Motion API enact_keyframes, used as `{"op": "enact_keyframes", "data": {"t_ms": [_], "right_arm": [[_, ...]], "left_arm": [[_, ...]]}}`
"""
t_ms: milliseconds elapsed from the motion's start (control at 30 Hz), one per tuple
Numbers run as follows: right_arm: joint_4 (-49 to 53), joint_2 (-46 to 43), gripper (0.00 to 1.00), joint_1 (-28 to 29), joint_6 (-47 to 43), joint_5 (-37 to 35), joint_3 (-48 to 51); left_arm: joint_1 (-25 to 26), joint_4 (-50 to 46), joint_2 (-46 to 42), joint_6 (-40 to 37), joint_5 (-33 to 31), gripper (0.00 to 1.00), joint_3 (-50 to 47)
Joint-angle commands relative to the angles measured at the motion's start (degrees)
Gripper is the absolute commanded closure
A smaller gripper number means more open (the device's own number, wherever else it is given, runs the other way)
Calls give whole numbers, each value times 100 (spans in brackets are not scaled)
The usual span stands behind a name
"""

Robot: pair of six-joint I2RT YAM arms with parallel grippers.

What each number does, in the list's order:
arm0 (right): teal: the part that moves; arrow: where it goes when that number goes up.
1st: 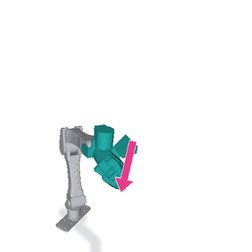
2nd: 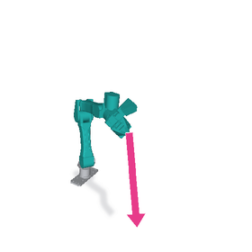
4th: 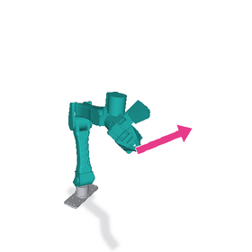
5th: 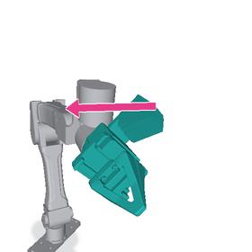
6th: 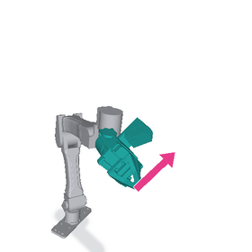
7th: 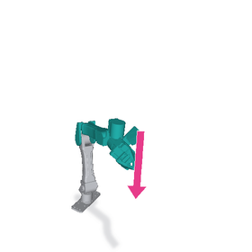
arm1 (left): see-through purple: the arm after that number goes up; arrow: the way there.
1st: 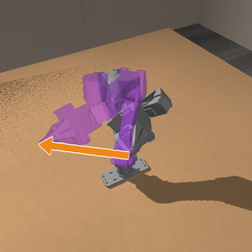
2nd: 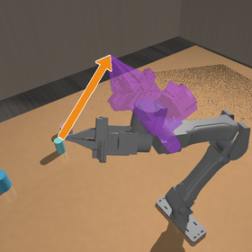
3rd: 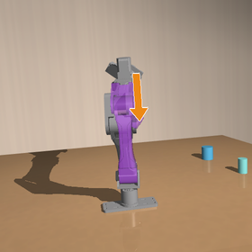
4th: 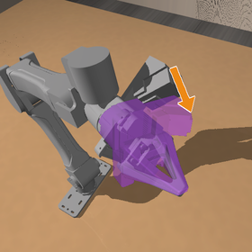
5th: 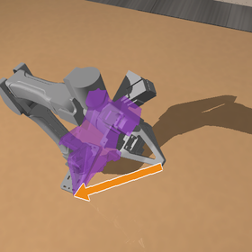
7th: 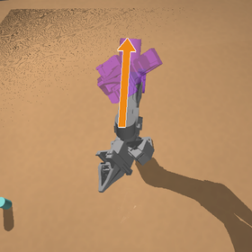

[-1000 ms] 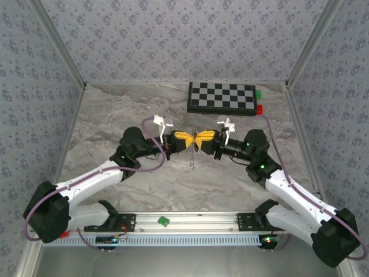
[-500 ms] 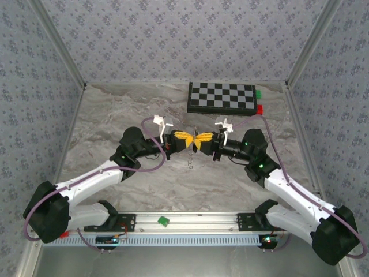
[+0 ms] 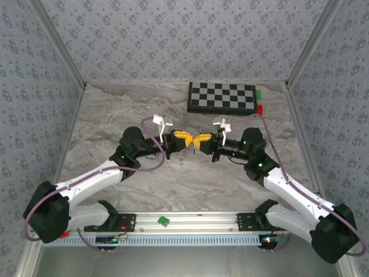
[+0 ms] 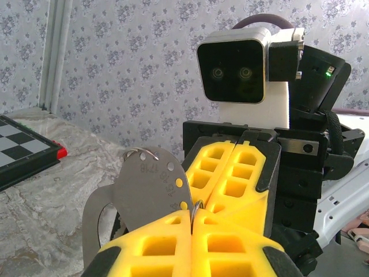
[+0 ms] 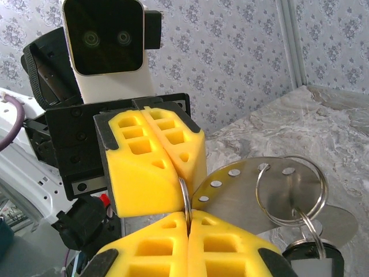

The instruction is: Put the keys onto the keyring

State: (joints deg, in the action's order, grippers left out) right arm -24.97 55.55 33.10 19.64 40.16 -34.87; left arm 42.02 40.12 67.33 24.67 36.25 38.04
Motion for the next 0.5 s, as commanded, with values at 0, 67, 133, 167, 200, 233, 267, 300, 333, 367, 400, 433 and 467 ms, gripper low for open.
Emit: {"op": "enact_keyframes", "data": {"t_ms": [0,67,133,167,200,233,267,300,333,367,400,433,467], "right_arm": [[127,-26,100,83,-220,115,-199],[282,-54,100,33,-283,99,-246],[458,-100,100,-11,-356,101,-310],[583,-119,100,-38,-396,111,-353],[710,-142,100,-65,-446,115,-387],[865,-166,100,-95,-505,123,-445],[1022,-187,100,-122,-571,132,-504],[1142,-208,100,-143,-614,137,-541],[1266,-223,100,-176,-666,141,-595],[1411,-236,100,-216,-733,157,-652],[1543,-235,100,-248,-780,181,-708],[1707,-233,100,-294,-839,214,-784],[1872,-228,100,-324,-900,240,-865]], "left_arm": [[71,186,-52,-67,140,100,132],[76,134,-90,-114,104,100,115],[71,31,-113,-189,63,100,129],[78,-35,-132,-227,34,100,134],[64,-98,-140,-266,17,98,142],[67,-169,-151,-307,12,95,168],[57,-239,-172,-340,23,92,193],[51,-284,-194,-363,22,89,203],[49,-318,-215,-381,22,81,204],[38,-340,-244,-396,22,80,196],[30,-367,-270,-414,18,80,195],[33,-413,-303,-436,1,79,195],[24,-457,-346,-461,-9,75,188]]}}
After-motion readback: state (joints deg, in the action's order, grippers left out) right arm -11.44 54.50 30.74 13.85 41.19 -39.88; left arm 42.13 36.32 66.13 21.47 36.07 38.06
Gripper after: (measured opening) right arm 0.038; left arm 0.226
